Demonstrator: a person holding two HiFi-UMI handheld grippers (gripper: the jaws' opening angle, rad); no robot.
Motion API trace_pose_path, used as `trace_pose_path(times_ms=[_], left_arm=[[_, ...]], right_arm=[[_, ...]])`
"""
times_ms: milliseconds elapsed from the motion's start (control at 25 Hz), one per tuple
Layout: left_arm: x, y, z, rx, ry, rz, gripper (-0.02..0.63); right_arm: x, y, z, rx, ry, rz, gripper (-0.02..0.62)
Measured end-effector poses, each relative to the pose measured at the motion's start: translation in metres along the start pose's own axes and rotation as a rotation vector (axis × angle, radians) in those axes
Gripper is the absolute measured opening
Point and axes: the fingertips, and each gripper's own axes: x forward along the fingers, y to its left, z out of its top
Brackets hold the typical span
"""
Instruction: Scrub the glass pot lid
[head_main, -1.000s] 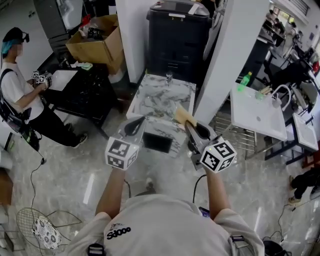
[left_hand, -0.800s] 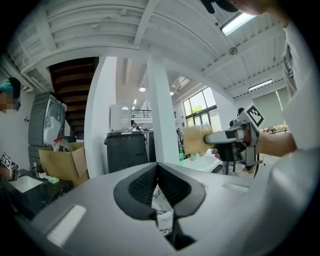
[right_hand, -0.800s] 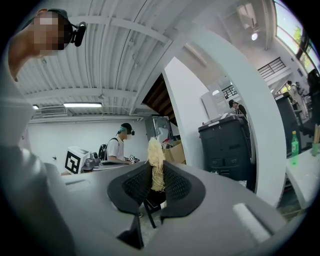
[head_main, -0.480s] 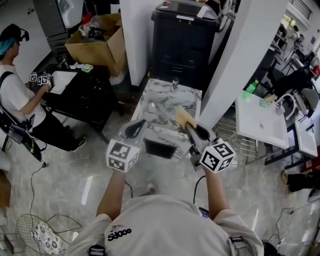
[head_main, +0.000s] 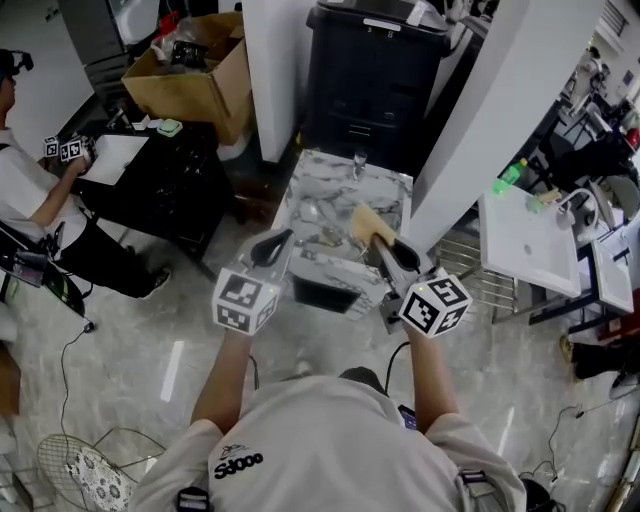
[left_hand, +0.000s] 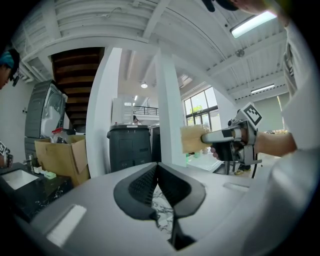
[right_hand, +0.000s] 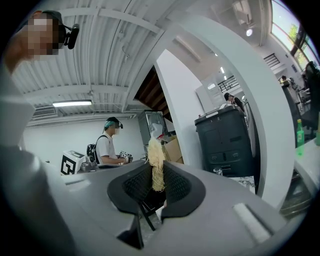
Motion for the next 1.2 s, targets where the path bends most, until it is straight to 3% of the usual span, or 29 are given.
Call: trace_pose_path(times_ms=[440,760,1200], left_arm=[[0.041,0.033,-0.028,-0.053,0.022,0.012,0.01],[0.106,0.071,-0.05,-0.071,0.074,0.034,0.011],[0.183,0.122,-0.106,-0.083,0.194,0.096,0.011]], right_arm=[[0.055,-0.054,-0.03,0.019,0.106,-0.047,0.048],[0.116,-0.126,-0.071,0.058,0.237,-0.047,0.048],[0.19,-0.23,-0.146,0.071,0.402,-0.144,0.048]])
